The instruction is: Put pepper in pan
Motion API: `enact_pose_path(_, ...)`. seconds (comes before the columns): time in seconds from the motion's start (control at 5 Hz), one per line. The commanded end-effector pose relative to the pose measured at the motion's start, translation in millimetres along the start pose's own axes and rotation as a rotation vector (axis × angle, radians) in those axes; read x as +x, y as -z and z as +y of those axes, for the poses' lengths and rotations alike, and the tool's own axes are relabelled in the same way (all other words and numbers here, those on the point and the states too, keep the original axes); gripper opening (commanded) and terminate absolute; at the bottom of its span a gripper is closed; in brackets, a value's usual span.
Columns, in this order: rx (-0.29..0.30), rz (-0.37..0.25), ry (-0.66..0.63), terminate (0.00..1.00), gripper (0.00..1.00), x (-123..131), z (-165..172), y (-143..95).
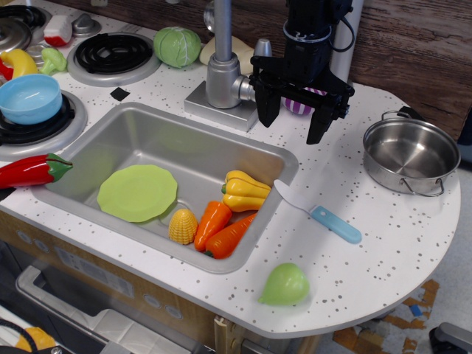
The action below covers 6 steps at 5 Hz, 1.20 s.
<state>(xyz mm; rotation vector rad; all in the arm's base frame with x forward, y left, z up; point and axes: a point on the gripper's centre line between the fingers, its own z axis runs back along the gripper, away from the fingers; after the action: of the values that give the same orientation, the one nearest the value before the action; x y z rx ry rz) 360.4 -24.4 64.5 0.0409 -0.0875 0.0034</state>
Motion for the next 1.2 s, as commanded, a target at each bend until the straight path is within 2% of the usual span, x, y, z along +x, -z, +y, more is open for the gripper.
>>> enact_pose_path(0.0, 0.000, 0.000, 0.000, 0.00, 1.00, 0.0, 0.0, 0.0)
enact_pose_path(0.2, 0.057, -0.004, 0.032, 0.00, 1.00, -21.8, 39.9, -13.4)
enact_pose_path(0.4, 0.115, 0.016, 0.054, 0.00, 1.00, -51.5, 76.2, -23.7)
enact_pose_path(0.6, 0.232, 0.060, 0.110, 0.00, 1.00, -86.4, 110.8, -40.6)
enact_pose_path(0.8, 0.289, 0.097, 0.253, 0.00, 1.00, -118.4, 141.3, -47.5)
enact_pose_path(1.0, 0.324, 0.113, 0.371, 0.00, 1.00, -139.3, 167.8, -45.9)
